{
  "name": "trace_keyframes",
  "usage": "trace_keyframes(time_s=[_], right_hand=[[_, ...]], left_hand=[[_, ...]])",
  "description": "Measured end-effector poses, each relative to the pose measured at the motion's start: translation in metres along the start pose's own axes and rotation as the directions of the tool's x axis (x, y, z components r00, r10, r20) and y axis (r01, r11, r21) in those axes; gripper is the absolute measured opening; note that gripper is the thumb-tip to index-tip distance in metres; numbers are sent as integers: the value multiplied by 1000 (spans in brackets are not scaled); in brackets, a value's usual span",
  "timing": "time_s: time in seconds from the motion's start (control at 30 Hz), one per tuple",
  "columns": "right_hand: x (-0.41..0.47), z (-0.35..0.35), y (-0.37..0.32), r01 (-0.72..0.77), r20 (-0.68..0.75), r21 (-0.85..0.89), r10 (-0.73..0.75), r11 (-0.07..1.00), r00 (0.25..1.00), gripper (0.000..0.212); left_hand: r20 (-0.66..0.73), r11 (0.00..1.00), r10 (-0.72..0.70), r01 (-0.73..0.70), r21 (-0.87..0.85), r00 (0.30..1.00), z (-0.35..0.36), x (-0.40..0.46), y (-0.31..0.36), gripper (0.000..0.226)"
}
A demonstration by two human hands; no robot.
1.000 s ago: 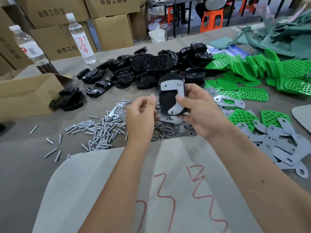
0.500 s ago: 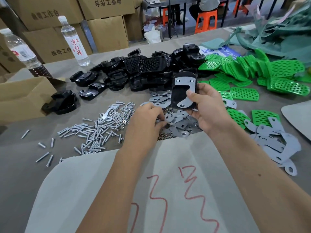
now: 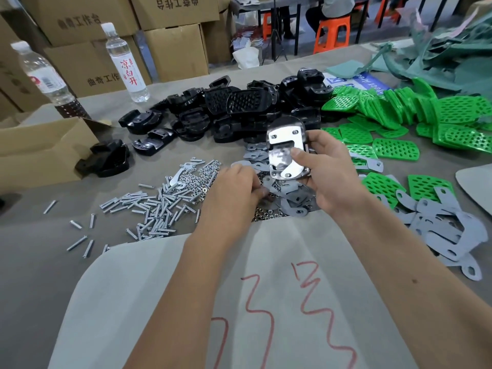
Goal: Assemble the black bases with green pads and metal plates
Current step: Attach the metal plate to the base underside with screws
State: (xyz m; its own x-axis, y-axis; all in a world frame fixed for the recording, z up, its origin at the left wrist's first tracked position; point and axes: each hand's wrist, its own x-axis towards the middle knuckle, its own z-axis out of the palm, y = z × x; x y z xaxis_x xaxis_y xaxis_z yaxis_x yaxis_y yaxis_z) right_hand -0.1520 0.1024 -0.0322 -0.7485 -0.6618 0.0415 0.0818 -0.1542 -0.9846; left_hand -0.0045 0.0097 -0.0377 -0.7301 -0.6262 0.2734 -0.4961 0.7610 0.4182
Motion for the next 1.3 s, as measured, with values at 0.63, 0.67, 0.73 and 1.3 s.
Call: trace_keyframes(time_s=[0.63, 0.67, 0.73, 1.3], right_hand=[[-4, 4, 4, -103, 68, -4, 103, 995, 992, 7], [-5, 5, 4, -102, 69, -7, 102, 995, 992, 6], [-6, 6, 4, -94, 69, -18, 95, 995, 993, 7], [-8, 7, 4, -85, 168, -32, 89, 996, 982, 11]], left_hand=[[-171, 358, -387, -23, -934, 906, -10, 5, -4, 21], [-150, 336, -377, -16, -942, 914, -9, 5, -3, 23], [-112, 296, -367, 2, -955, 923, -6, 4, -1, 22], [-3, 274, -421, 124, -954, 907, -3, 5, -9, 28]])
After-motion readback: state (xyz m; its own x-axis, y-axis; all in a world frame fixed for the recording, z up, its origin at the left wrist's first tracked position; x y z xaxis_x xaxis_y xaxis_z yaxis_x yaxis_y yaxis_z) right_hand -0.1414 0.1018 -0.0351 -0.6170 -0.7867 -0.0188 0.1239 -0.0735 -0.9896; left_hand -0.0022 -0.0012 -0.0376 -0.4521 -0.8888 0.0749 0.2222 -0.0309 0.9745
